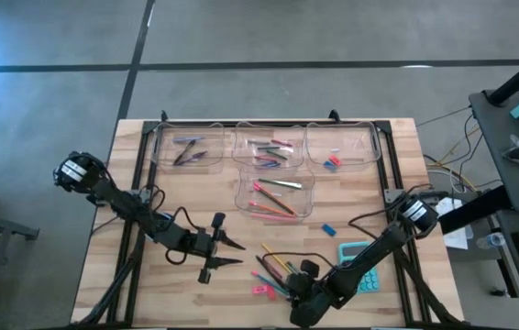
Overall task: Sort crayons/erasers/pens/pencils in bins
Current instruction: Put the blue pencil into the bottom transparent bin
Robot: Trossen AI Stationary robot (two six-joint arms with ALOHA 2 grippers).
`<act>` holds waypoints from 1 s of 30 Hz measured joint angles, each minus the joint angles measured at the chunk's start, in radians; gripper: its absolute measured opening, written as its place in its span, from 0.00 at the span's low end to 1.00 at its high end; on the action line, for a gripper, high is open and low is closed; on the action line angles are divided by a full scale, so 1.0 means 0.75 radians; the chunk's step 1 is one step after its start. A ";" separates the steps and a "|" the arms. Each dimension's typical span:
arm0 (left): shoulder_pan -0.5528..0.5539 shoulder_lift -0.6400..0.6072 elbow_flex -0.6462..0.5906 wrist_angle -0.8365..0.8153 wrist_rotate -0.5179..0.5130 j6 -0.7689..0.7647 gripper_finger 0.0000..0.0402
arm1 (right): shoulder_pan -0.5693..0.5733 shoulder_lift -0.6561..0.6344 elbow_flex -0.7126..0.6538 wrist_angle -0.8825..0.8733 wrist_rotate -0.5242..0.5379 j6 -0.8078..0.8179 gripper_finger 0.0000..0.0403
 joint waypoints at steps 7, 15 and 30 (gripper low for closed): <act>0.001 0.000 0.000 0.000 0.000 0.000 0.33 | 0.000 0.004 0.001 -0.005 -0.019 0.006 0.33; 0.001 0.000 0.000 0.000 0.000 0.000 0.33 | 0.000 0.005 0.003 -0.015 -0.050 0.010 0.12; 0.001 0.001 0.000 0.000 0.000 0.000 0.33 | 0.000 -0.060 0.034 -0.089 0.069 0.000 0.04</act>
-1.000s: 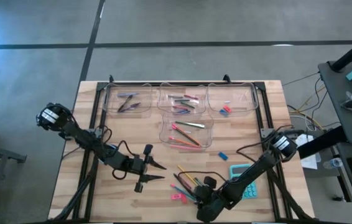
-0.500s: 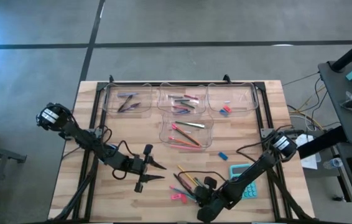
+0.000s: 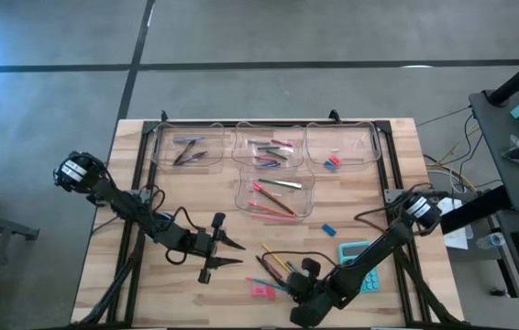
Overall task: Sort crayons/erasers/pens/pencils in bins
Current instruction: Put the blue pencil into the bottom transparent bin
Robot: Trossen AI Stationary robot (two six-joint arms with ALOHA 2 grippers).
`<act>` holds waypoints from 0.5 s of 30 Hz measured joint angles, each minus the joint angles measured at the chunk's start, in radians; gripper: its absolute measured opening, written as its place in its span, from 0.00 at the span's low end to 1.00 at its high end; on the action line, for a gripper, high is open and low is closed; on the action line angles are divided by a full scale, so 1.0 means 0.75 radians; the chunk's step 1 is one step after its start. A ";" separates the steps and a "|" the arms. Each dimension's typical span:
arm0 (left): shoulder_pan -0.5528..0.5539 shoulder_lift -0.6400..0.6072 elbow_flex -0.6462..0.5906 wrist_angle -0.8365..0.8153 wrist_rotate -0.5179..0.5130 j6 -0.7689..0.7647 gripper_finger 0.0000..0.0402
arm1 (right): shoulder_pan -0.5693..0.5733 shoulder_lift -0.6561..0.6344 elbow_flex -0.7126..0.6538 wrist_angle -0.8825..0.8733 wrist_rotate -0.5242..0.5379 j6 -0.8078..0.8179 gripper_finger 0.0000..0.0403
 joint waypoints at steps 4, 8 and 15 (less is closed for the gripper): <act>0.000 0.000 0.000 0.000 0.000 0.000 0.33 | -0.006 -0.085 -0.001 -0.088 0.109 -0.068 0.04; 0.000 -0.004 0.001 -0.001 0.000 0.000 0.33 | -0.049 -0.212 -0.001 -0.250 0.234 -0.153 0.04; -0.001 -0.030 0.033 0.007 0.000 -0.005 0.33 | -0.239 -0.391 -0.004 -0.526 0.363 -0.369 0.03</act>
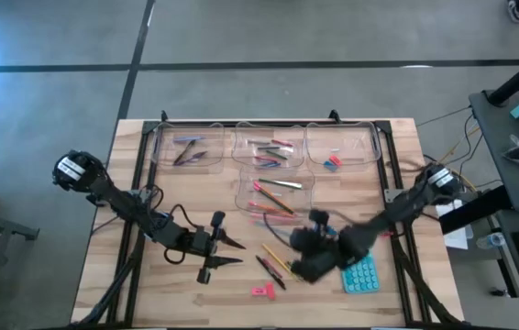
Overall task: Sort crayons/erasers/pens/pencils in bins
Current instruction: Put the blue pencil into the bottom transparent bin
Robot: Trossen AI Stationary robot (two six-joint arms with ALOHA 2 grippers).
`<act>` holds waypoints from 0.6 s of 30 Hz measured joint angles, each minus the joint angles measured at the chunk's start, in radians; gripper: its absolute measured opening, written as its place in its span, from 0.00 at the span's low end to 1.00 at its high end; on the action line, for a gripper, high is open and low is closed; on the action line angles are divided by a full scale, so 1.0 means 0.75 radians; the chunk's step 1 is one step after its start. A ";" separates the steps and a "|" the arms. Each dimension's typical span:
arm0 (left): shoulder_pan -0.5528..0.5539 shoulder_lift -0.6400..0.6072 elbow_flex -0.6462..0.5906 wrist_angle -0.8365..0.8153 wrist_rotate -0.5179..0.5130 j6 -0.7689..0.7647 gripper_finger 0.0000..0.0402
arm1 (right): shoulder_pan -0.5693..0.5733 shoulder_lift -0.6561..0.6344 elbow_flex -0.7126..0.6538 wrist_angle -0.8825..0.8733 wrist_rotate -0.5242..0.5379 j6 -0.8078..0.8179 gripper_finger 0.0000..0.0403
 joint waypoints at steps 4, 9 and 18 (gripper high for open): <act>0.000 0.000 0.005 -0.007 0.000 -0.001 0.33 | -0.170 -0.076 -0.010 -0.040 -0.013 -0.217 0.03; 0.000 0.000 0.004 -0.006 -0.001 0.011 0.33 | -0.357 -0.114 -0.051 -0.022 -0.087 -0.436 0.03; 0.002 -0.064 0.007 -0.006 -0.017 0.212 0.33 | -0.545 -0.166 -0.322 0.258 -0.297 -0.611 0.03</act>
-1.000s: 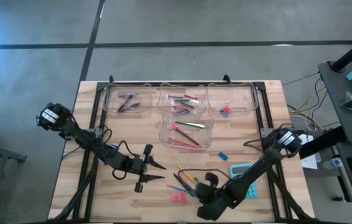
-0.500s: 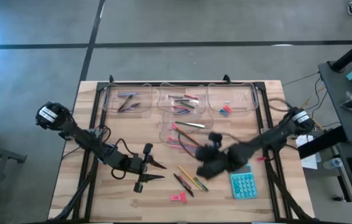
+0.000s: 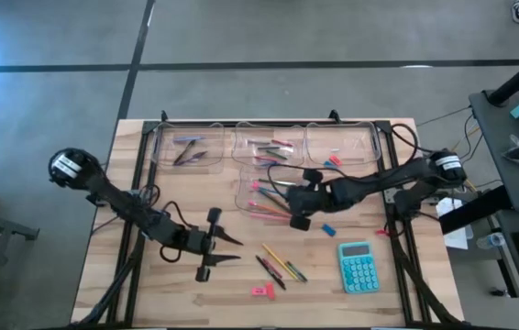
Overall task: Sort crayons/erasers/pens/pencils in bins
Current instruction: Put the blue pencil into the bottom transparent bin, then put the black pen into the top left transparent bin
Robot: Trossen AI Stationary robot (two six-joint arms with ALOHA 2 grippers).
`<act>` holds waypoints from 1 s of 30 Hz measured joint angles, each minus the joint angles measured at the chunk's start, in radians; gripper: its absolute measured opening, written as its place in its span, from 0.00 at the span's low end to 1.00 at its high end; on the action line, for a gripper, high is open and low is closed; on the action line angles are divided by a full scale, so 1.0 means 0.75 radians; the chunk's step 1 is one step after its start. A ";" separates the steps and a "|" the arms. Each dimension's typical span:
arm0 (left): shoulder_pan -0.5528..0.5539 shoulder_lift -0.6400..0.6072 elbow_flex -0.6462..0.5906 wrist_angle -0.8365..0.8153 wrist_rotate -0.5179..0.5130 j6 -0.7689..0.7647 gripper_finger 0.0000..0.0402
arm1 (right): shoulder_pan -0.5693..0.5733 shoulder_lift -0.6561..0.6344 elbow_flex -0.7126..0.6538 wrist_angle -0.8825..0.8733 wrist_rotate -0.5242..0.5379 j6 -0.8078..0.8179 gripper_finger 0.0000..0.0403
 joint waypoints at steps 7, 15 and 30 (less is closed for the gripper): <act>0.006 -0.024 -0.001 0.000 -0.011 0.063 0.33 | -0.049 -0.010 -0.121 0.177 -0.018 -0.063 0.10; 0.006 -0.024 -0.001 -0.001 -0.019 0.069 0.33 | -0.065 -0.012 -0.106 0.187 -0.044 -0.105 0.24; 0.016 0.141 0.185 -0.471 -0.128 -0.181 0.33 | 0.283 -0.392 -0.230 0.364 0.146 0.070 0.31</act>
